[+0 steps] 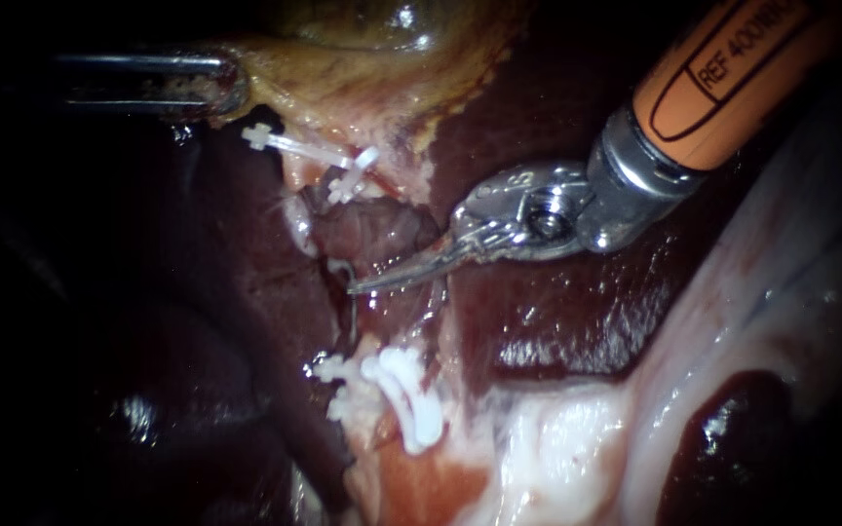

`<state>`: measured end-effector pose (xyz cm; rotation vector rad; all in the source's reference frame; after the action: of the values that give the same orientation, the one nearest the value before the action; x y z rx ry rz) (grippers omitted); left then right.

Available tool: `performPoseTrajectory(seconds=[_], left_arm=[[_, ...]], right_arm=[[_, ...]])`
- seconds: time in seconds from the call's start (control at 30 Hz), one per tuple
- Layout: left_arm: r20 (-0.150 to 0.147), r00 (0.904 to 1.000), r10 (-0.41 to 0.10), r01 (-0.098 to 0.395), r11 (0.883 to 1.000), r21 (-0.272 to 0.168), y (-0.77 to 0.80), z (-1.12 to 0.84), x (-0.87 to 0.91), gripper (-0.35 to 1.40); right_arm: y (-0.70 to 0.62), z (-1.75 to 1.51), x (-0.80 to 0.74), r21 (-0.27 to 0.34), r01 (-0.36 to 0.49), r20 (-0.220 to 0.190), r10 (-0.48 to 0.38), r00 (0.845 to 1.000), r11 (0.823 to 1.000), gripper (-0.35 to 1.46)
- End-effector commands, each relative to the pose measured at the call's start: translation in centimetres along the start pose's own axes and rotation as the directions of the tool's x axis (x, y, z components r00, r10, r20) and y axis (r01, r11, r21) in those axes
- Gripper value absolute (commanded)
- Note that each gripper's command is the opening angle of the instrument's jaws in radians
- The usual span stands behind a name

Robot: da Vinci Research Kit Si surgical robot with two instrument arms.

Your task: Go back from the cut right tube

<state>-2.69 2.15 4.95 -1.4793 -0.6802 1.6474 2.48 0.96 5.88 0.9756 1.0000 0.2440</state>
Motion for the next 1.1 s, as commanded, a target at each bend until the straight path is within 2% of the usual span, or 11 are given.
performPoseTrajectory(seconds=[0.03,0.07,0.13,0.17,0.23,0.47,0.53,0.63,0.77,0.97,1.1], left_arm=[[0.000,1.0000,0.000,0.000,1.000,-0.001,0.00,0.00,0.00,-0.35],[0.000,1.0000,0.000,0.000,1.000,-0.001,0.00,0.00,0.00,-0.35],[0.000,1.0000,0.000,0.000,1.000,-0.001,0.00,0.00,0.00,-0.35],[0.000,1.0000,0.000,0.000,1.000,-0.001,0.00,-0.01,0.00,-0.35],[0.000,1.0000,0.000,0.000,1.000,-0.001,0.00,0.00,0.00,-0.35],[0.001,1.0000,0.000,0.000,1.000,-0.001,0.00,-0.01,0.00,-0.35],[0.001,1.0000,0.000,0.000,1.000,-0.001,0.00,-0.01,0.00,-0.35],[0.001,1.0000,0.000,0.000,1.000,-0.001,0.00,-0.01,0.00,-0.35],[0.001,1.0000,0.000,0.000,1.000,-0.001,0.00,-0.01,0.00,-0.35],[0.001,1.0000,0.001,-0.001,1.000,-0.001,0.00,-0.01,-0.01,-0.35],[0.001,1.0000,0.001,-0.001,1.000,-0.001,0.00,-0.01,-0.01,-0.35]], right_arm=[[-0.01,0.00,-0.01,0.001,0.000,-0.003,0.000,1.000,1.000,-0.35],[-0.01,0.01,-0.02,0.003,-0.005,-0.005,0.005,1.000,1.000,-0.30],[-0.03,0.02,-0.04,-0.012,-0.003,-0.012,0.003,1.000,1.000,0.88],[-0.04,0.02,-0.05,-0.029,-0.009,-0.021,0.009,1.000,1.000,1.18],[-0.07,0.04,-0.04,-0.089,-0.024,-0.054,0.020,0.998,0.996,1.41],[-0.10,0.04,-0.04,-0.160,-0.053,-0.095,0.038,0.995,0.986,1.43],[-0.10,0.02,-0.06,-0.175,-0.018,-0.099,0.000,0.995,0.984,1.43],[-0.13,-0.04,-0.10,-0.280,0.071,-0.079,-0.097,0.992,0.957,1.43],[-0.20,-0.25,-0.17,-0.394,0.224,0.080,-0.210,0.975,0.891,1.43],[-0.32,-0.56,-0.26,-0.450,0.360,0.338,-0.218,0.916,0.817,1.43],[-0.45,-0.64,-0.36,-0.461,0.389,0.403,-0.203,0.893,0.798,1.45]])
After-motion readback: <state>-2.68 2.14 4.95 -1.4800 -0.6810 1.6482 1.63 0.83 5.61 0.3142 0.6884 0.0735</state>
